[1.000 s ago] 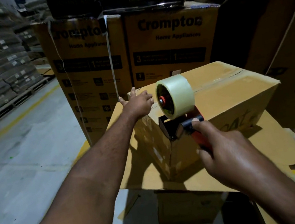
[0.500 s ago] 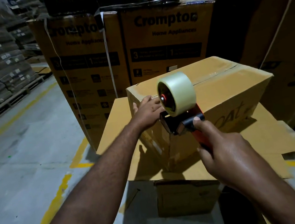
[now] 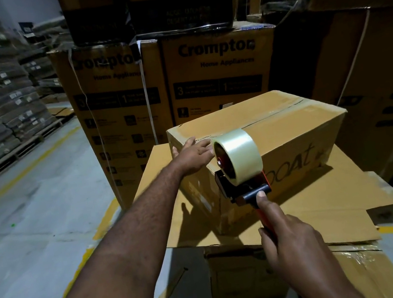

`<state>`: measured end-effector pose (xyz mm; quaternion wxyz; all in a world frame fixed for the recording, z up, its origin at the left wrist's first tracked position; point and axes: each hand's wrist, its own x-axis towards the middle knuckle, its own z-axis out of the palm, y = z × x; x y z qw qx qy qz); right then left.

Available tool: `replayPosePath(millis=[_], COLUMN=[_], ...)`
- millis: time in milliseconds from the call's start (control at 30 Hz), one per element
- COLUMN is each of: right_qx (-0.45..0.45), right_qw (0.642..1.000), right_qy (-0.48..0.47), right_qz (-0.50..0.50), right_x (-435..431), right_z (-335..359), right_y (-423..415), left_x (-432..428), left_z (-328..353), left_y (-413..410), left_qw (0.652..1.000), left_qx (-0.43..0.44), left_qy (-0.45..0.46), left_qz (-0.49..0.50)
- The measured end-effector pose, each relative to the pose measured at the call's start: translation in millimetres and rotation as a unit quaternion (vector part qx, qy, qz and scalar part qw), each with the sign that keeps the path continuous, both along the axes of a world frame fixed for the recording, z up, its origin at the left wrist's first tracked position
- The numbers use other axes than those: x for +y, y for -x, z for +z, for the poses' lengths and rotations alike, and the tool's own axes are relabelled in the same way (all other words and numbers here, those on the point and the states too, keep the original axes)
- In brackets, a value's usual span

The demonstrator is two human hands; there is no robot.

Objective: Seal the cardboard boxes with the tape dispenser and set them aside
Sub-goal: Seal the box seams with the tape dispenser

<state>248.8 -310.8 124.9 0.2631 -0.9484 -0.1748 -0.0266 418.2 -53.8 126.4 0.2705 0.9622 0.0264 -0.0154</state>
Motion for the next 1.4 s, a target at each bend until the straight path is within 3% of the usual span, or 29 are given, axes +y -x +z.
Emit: replayPosePath(millis=[100,167,233,300,567,733,967,1133,1400], right_qx=[-0.006,-0.014,-0.020,-0.017,-0.043,-0.059,-0.075,-0.097,-0.106], right_qw=[1.000,1.000,0.999,0.999,0.997,0.996,0.991,0.987,0.991], right_qy=[-0.015,-0.025,-0.036,-0.048,-0.057,-0.071,-0.102,-0.122,-0.077], right_qz=[-0.008,-0.013,-0.017,-0.016,-0.011,-0.013,-0.033,-0.043,-0.015], right_x=[0,-1,-2,0,-2,-2,5,5,6], right_z=[-7,-9,-13,-20,-35,-52,-63,-73,-76], right_y=[-1,-2,-3,-1,8,15,8,-3,-18], left_x=[-8,-23,-30,-23,-18,-17,-21,-25,-30], left_z=[8,4,-7,-22,-5,-5,5,19,-41], left_y=[6,16,29,36,25,25,36,43,51], left_qw=[0.999,0.998,0.989,0.957,0.983,0.989,0.989,0.983,0.984], left_qx=[-0.017,-0.055,-0.042,-0.034,0.056,0.040,0.042,0.074,-0.108], left_qy=[-0.030,0.000,0.138,0.276,0.112,0.039,0.033,0.080,0.089], left_qz=[0.000,-0.012,-0.044,-0.075,-0.135,-0.135,-0.135,-0.151,-0.107])
